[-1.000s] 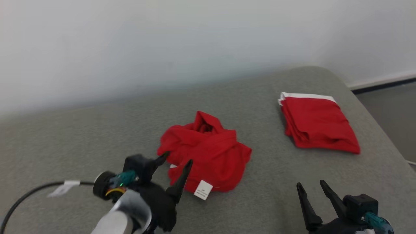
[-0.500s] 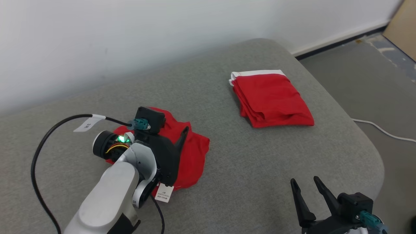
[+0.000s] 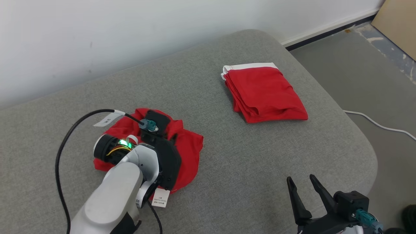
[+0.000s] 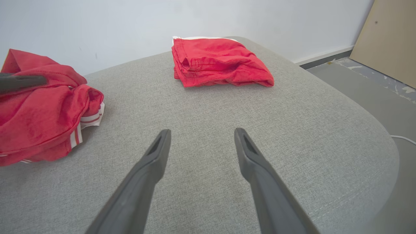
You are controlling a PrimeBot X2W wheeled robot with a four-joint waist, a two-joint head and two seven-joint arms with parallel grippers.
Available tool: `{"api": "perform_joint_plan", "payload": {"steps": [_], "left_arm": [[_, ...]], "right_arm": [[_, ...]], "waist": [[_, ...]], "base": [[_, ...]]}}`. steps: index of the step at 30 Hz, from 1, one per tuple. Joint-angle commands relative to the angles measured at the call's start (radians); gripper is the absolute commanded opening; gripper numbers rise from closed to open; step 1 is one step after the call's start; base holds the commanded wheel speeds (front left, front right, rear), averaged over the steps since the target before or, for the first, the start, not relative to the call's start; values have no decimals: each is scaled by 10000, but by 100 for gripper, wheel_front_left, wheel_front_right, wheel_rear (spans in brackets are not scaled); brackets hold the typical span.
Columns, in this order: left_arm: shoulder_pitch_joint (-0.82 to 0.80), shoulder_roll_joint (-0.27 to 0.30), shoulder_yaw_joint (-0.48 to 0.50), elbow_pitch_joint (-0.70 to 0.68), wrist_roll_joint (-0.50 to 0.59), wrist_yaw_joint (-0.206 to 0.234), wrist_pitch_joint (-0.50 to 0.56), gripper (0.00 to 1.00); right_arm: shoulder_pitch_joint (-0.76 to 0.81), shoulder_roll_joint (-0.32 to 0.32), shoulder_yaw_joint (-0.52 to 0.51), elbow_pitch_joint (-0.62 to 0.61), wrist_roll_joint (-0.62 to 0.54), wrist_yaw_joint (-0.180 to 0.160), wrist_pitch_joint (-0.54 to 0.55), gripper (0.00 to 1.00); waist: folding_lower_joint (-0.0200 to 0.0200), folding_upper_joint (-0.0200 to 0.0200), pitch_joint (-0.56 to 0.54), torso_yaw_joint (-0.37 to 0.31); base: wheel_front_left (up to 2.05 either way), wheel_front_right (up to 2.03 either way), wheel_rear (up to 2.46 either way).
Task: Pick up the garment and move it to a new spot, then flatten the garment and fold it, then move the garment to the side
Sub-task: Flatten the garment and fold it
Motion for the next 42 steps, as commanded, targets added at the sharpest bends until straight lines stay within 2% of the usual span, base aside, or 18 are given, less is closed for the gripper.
{"api": "perform_joint_plan", "payload": {"steps": [1,7,12,14,17,20,22,24,29,31,35,42], "left_arm": [[-130,-57,-86,-21,2,-62,0,0],[-428,-303,12,-533,-120,-130,-755,0],[-1269,-825,393,-1294,-240,-109,-2384,0],[-1844,-1135,666,-1758,-581,-174,-3308,0],[-2323,-1284,894,-2166,-987,-188,-4031,0],[-2684,-1366,1242,-2579,-1413,49,-4665,0],[-2667,-1383,1479,-2782,-1618,360,-4962,0],[-2231,-1335,1636,-2749,-1748,713,-4842,0],[-813,-544,1669,-1752,-1452,1755,-4069,0],[-178,-317,1634,-1152,-1405,2047,-3835,0],[748,-71,1795,-224,-1640,2314,-3696,0],[1454,30,2039,382,-2022,2380,-3905,0]], "right_arm": [[-81,58,-8,34,-19,-19,-56,100],[-44,54,-79,45,-58,-19,-42,100],[-116,43,5,60,-51,-19,2,100],[-62,48,-22,59,-100,-19,38,100],[31,13,-110,12,-128,-19,66,100],[111,2,-160,-70,-175,-19,141,100],[85,-70,-167,-116,-146,-19,141,100],[147,-104,-180,-151,-107,-19,165,100],[271,-193,-155,-202,-93,-19,278,100],[179,-203,-67,-257,-79,-19,321,100],[126,-223,134,-256,-65,-19,390,100],[291,-344,187,-255,-21,-19,502,100]], "waist": [[-1,-1,-45,82],[-1,-1,-110,255],[-1,-1,-176,440],[-1,-1,-264,569],[-1,-1,-399,769],[-1,-1,-544,1063],[-1,-1,-620,1290],[-1,-1,-680,1583],[-1,-1,-767,2419],[-1,-1,-782,2636],[-1,-1,-852,2941],[-1,-1,-1091,3237]], "base": [[0,0,0],[0,0,0],[0,0,0],[0,0,0],[0,0,0],[0,0,0],[0,0,0],[0,0,0],[0,0,0],[0,0,0],[0,0,0],[0,0,0]]}}
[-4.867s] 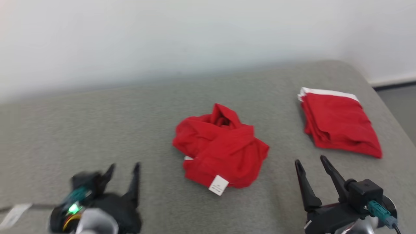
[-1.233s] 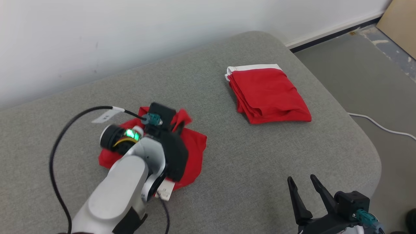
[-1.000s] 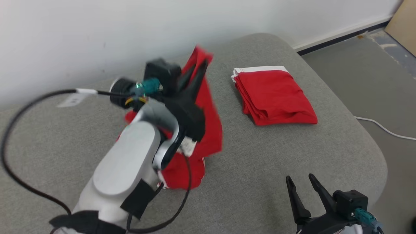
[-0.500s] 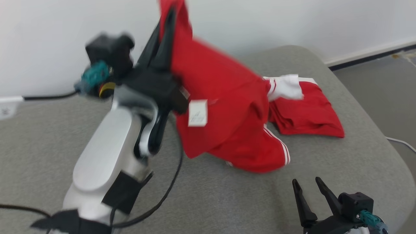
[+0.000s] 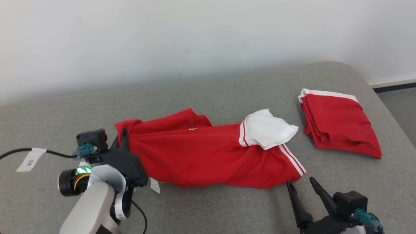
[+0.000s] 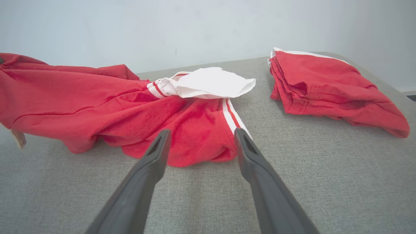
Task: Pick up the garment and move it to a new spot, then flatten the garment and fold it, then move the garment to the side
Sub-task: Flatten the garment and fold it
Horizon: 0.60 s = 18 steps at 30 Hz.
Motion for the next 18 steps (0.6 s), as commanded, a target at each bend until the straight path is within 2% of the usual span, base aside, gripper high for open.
{"api": "perform_joint_plan", "payload": {"steps": [1,5,9,15,18], "left_arm": [[231,43,64,7,-144,15,-56,0],[607,162,132,-266,-297,-16,4,0],[1228,382,134,-1344,-365,36,200,0],[1878,714,193,-3909,-572,492,991,0],[1617,797,21,-4552,-461,741,1626,0]], "right_arm": [[183,-38,-5,-19,57,-19,10,100],[187,-65,-17,-71,72,-19,65,100],[350,-79,-100,-93,82,-19,55,100],[411,-54,-130,-169,84,-19,69,100],[274,-33,4,-192,114,-19,66,100]], "waist": [[0,0,-162,147],[0,0,-244,207],[0,0,-331,319],[0,0,-342,444],[0,0,-228,332]], "base": [[0,0,0],[0,0,0],[0,0,0],[0,0,0],[0,0,0]]}}
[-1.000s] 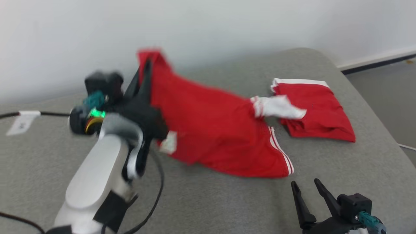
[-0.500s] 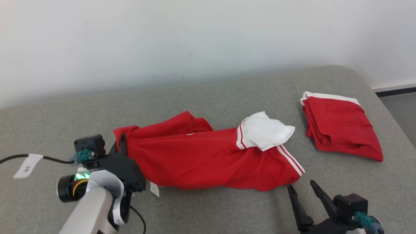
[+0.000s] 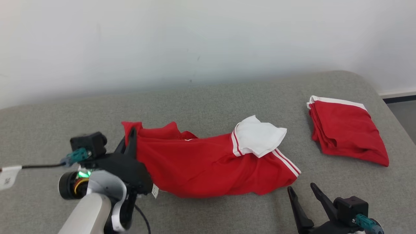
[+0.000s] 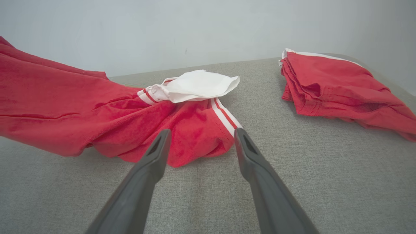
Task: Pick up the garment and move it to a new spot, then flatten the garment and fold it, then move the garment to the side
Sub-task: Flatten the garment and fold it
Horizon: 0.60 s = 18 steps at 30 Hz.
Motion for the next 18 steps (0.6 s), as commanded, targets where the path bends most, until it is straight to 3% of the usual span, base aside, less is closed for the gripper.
{"api": "perform_joint_plan", "payload": {"steps": [1,2,3,4,11,18], "left_arm": [[-394,-26,-69,-47,99,112,198,0],[-665,-82,-147,85,211,119,245,0],[-931,-171,-194,334,299,145,240,87],[-1201,-278,-247,686,401,143,160,100],[-2584,-778,-71,3847,431,-148,-977,100],[-2312,-634,-19,5154,210,-833,-1443,100]], "right_arm": [[-125,18,40,-63,103,-19,-11,100],[-165,50,58,-76,96,-19,-21,100],[-215,74,101,-91,83,-19,-19,100],[-262,89,123,-89,78,-19,-32,100],[-620,97,217,143,86,-19,-176,100],[-364,60,-118,185,-23,-19,-211,100]], "waist": [[0,0,166,-113],[0,0,249,-155],[0,0,352,-216],[0,0,441,-282],[0,0,728,-876],[0,0,586,-674]], "base": [[0,0,0],[0,0,0],[0,0,0],[0,0,0],[0,0,0],[0,0,0]]}}
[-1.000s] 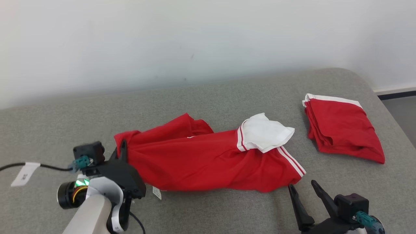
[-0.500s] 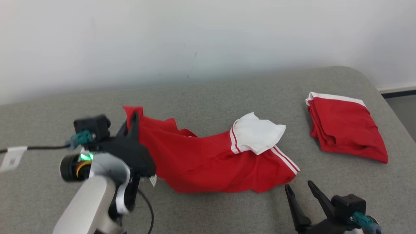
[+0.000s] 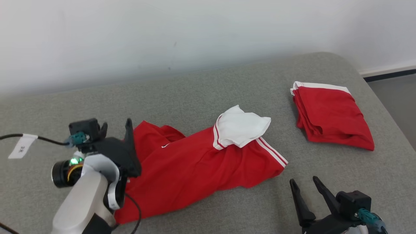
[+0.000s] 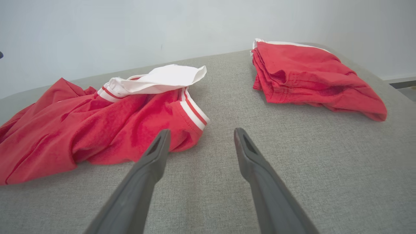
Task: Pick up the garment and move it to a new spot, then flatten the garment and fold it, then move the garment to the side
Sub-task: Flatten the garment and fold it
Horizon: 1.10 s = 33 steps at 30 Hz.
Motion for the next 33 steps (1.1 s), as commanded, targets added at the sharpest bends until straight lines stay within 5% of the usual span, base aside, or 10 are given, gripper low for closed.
{"api": "perform_joint_plan", "payload": {"steps": [1,8,13,21,22,23,33], "left_arm": [[292,108,-149,202,53,-157,123,100],[643,524,-565,874,215,-328,964,100],[695,713,-758,1513,311,6,1580,100],[748,706,-574,2150,-174,-65,2305,100],[722,668,-532,2130,-247,-157,2240,75],[647,646,-458,2062,-316,-240,2090,0],[-1254,-179,340,544,-748,-1251,-871,0]], "right_arm": [[68,-3,-62,-71,-125,-19,-4,100],[-70,-26,198,-183,-65,-19,128,100],[-193,-10,445,-140,43,-19,117,100],[-207,-56,318,-154,-61,-19,67,100],[-214,-45,316,-167,-77,-19,74,100],[-219,-25,305,-178,-81,-19,68,100],[-214,37,310,-71,-85,-19,31,100]], "waist": [[-1,-1,-124,247],[-1,-1,-179,586],[-1,-1,-50,399],[-1,-1,277,-117],[-1,-1,295,-154],[-1,-1,309,-172],[-1,-1,38,18]], "base": [[0,0,0],[0,0,0],[0,0,0],[0,0,0],[0,0,0],[0,0,0],[0,0,0]]}}
